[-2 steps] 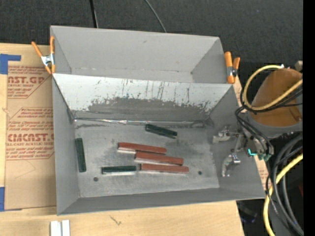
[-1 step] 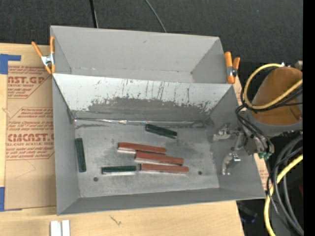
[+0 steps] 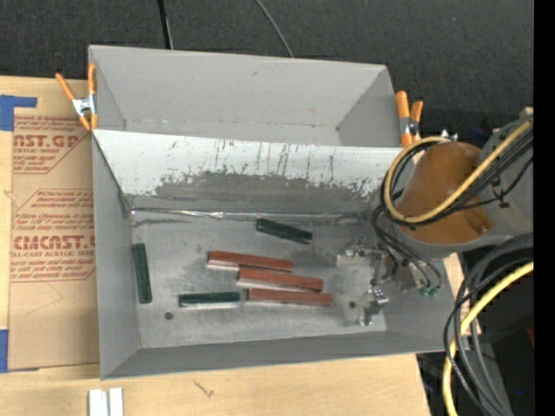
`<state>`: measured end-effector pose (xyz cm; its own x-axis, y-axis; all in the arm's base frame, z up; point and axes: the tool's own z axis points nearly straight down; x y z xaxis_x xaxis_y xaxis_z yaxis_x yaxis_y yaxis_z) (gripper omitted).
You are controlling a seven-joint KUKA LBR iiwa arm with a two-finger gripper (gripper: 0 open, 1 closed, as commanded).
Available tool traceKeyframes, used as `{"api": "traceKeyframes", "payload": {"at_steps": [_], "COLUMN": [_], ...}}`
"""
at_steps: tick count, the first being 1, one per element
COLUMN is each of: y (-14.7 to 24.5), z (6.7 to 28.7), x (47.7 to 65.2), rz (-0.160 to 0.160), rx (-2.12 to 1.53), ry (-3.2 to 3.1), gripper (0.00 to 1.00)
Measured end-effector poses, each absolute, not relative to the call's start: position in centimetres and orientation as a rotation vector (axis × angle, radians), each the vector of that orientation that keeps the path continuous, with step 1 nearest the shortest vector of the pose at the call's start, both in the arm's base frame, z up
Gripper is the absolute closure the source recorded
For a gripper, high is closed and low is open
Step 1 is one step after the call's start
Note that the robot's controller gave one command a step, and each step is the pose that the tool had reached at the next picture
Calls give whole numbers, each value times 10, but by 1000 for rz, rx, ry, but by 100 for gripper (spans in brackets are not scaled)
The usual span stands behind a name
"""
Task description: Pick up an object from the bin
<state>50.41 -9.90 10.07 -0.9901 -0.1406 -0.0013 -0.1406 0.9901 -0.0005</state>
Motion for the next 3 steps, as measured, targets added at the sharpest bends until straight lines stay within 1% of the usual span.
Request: {"api": "traceKeyframes", "payload": {"at_steps": [1, 2, 3], "y": [-64, -21, -8], "z": [120, 104, 78], "x": [500, 501, 491], "rz": [2, 0, 2], "rx": [-77, -420, 118], "ry": [3141, 3113, 3140], "gripper": [0, 0, 0]}}
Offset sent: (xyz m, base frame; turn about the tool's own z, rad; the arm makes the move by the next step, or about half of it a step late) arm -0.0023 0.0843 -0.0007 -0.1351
